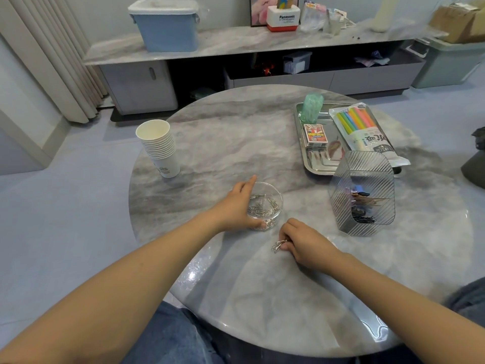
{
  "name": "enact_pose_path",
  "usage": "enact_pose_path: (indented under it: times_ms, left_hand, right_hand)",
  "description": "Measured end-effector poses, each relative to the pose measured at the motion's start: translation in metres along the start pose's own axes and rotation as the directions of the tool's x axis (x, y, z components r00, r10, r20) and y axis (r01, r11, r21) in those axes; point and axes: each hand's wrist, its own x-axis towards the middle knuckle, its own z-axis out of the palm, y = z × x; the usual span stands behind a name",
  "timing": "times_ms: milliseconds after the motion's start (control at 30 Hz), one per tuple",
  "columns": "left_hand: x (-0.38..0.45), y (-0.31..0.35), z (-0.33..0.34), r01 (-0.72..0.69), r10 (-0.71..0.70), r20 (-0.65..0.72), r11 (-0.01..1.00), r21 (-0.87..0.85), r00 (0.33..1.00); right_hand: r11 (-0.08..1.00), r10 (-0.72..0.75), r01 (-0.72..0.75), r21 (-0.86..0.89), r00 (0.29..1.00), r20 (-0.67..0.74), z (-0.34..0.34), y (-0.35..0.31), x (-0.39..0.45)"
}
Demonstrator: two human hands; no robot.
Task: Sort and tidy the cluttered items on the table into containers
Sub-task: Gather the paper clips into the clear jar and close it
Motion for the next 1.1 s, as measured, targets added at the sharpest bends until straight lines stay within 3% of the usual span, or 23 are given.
enact_pose_path:
  times_ms: [133,333,600,833,900,967,1033,1100]
  left_hand:
    - [0.0,-0.001,0.0,0.003,-0.003,0.0,1.0,-0.002,1.0]
    - [-0.001,-0.001,0.0,-0.005,0.005,-0.003,1.0,-0.001,1.0]
    - [-0.001,-0.001,0.0,-0.006,0.006,-0.001,1.0,-0.005,1.0]
    - [-0.001,-0.001,-0.001,-0.01,0.01,-0.002,1.0,0.001,1.0]
    - [-0.001,-0.002,-0.001,-0.008,0.008,-0.004,1.0,0.005,1.0]
    - [0.0,-0.002,-0.001,-0.006,0.006,0.001,1.0,0.002,1.0]
    - [0.001,-0.003,-0.002,-0.004,0.004,0.003,1.0,-0.002,1.0]
    - [0.001,-0.003,-0.001,-0.004,0.004,0.006,1.0,-0.006,1.0]
  right_hand:
    - [0.995,-0.011,0.016,-0.098,0.999,0.049,0.002,-0.002,0.0]
    - [0.999,0.039,-0.038,-0.025,0.999,0.031,-0.009,-0.004,-0.001]
    - [0.992,0.034,0.002,0.129,0.96,-0.279,-0.051,-0.036,0.029]
    - [0.979,0.103,-0.025,0.201,0.917,-0.385,-0.058,-0.04,0.033]
    - [0.978,0.163,-0.092,0.189,0.9,-0.405,-0.056,-0.033,0.024]
    - [0.964,0.254,-0.212,0.163,0.915,-0.312,-0.05,-0.022,0.013]
    - [0.938,0.346,-0.344,0.039,0.932,-0.106,-0.042,-0.014,0.002]
    - [0.919,0.391,-0.386,-0.08,0.918,0.06,-0.03,-0.009,-0.005]
